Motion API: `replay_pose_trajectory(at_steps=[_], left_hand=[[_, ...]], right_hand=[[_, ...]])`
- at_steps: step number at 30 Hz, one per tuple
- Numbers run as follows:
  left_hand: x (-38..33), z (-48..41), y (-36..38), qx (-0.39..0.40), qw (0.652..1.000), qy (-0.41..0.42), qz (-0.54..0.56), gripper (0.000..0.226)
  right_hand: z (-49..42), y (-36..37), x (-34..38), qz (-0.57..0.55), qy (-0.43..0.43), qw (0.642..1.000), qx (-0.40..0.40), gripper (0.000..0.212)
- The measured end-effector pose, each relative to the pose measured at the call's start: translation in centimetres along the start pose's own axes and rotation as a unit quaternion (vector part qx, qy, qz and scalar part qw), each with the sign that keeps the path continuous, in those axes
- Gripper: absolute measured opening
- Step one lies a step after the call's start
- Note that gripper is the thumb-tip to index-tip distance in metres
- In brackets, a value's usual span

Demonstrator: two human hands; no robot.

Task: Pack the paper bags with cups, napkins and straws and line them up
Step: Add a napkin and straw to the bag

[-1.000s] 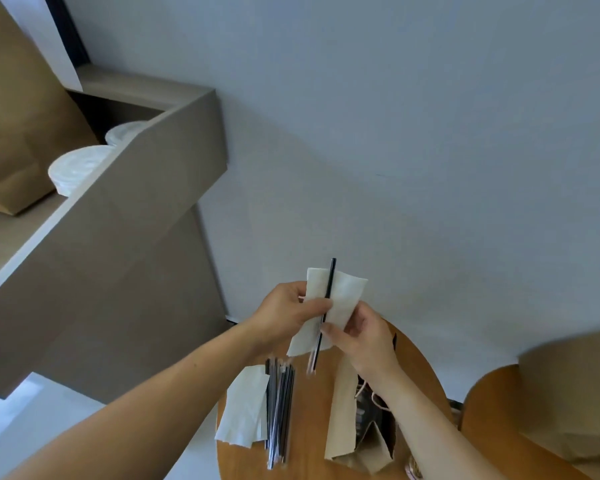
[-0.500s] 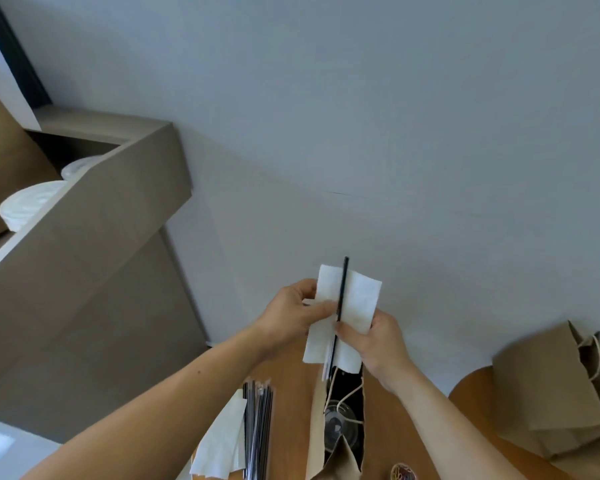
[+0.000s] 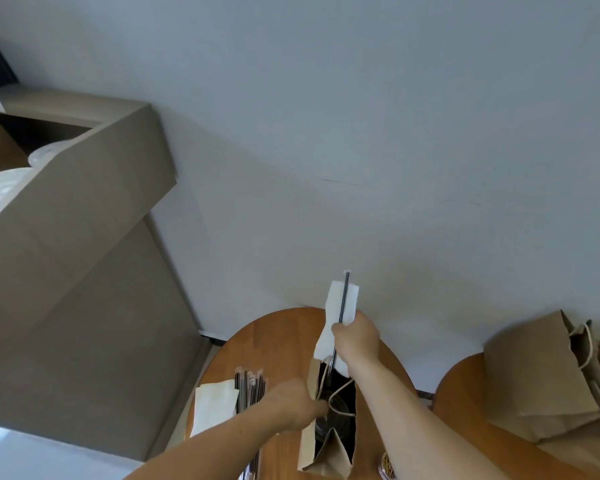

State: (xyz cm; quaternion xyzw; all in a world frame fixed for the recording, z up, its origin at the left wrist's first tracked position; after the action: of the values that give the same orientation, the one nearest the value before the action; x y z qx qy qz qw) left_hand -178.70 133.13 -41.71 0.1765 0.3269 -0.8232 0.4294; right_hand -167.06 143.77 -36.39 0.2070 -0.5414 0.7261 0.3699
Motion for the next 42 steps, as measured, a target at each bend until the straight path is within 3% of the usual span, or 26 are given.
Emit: replay_pose_trajectory(at_steps=[7, 12, 21, 28, 35, 38, 42], left_hand=[[1.2, -0.6, -0.7, -0.044, 0.998, 0.0, 0.043, 0.033], [1.4, -0.6, -0.6, -0.043, 0.995, 0.004, 0.094, 0.034], [3.5, -0.6, -0.8, -0.054, 0.992, -0.011, 0.113, 0.029], [5.3, -0.5, -0.1, -0.076, 0.99, -0.048, 0.105, 0.022], [4.5, -0.9, 0.1, -0.06, 0.989, -0.013, 0.132, 0.023], [4.0, -0.7, 0.3, -0.052, 0.99, -0.001, 0.135, 0.03], [3.3, -0.6, 0.3, -0.035, 0.992, 0.037, 0.115, 0.034]], right_hand=[[2.5, 0.8, -3.3, 0.137, 0.014, 0.988, 0.064, 0.016], [5.0, 3.1, -6.5, 0.107, -0.003, 0.986, 0.129, 0.025], [2.1, 9.2, -12.0, 0.258, 0.07, 0.939, 0.215, 0.01], [0.0, 10.6, -13.9, 0.341, 0.113, 0.916, 0.178, 0.026], [1.2, 8.8, -11.5, 0.353, 0.058, 0.924, 0.135, 0.023], [2.0, 7.0, -8.4, 0.325, -0.008, 0.937, 0.13, 0.015], [3.5, 3.8, -4.3, 0.341, -0.084, 0.926, 0.139, 0.003]])
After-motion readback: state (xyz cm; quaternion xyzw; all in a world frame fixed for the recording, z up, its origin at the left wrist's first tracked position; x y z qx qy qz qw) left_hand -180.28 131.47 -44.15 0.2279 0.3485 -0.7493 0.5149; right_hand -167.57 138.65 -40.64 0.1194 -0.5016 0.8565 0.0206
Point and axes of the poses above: each hand's wrist, its own z-axis away from the middle knuckle, its own y-axis out of the palm, x = y × z, the point moved 5 cm from there along -z, towards the middle knuckle, and after that the axes turned 9 degrees about z, right-handed, at the moved point
